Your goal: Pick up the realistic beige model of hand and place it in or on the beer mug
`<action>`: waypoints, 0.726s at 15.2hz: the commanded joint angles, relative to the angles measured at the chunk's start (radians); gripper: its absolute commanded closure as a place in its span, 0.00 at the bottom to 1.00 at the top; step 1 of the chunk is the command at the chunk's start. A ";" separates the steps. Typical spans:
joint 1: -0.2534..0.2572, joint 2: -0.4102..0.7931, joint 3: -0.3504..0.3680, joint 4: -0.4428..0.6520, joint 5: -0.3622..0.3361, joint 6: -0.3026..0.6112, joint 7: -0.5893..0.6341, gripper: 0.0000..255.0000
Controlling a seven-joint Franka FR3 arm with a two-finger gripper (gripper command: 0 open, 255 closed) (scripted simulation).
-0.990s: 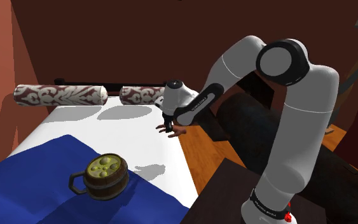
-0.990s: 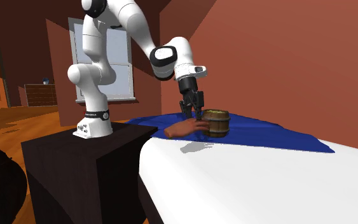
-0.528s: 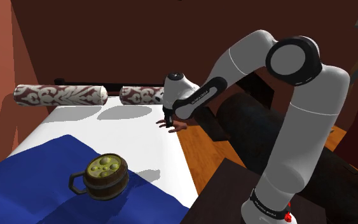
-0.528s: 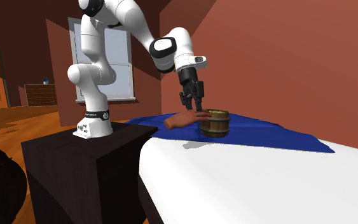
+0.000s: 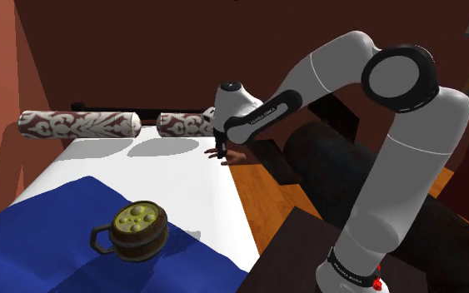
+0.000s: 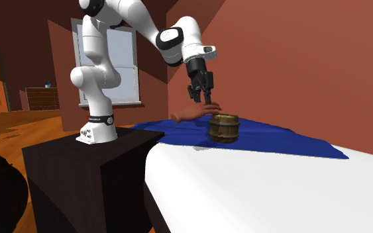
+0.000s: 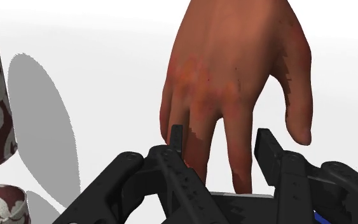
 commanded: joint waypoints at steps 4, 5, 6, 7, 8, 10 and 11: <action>0.040 -0.006 0.038 0.031 -0.006 -0.059 0.067 1.00; 0.053 0.000 0.050 0.042 -0.011 -0.072 0.094 1.00; 0.066 0.006 0.062 0.054 -0.017 -0.086 0.119 1.00; 0.079 0.014 0.074 0.068 -0.022 -0.100 0.144 1.00; 0.092 0.022 0.085 0.082 -0.027 -0.114 0.169 1.00; 0.118 0.041 0.108 0.115 -0.037 -0.144 0.217 1.00; 0.131 0.053 0.119 0.132 -0.042 -0.159 0.240 1.00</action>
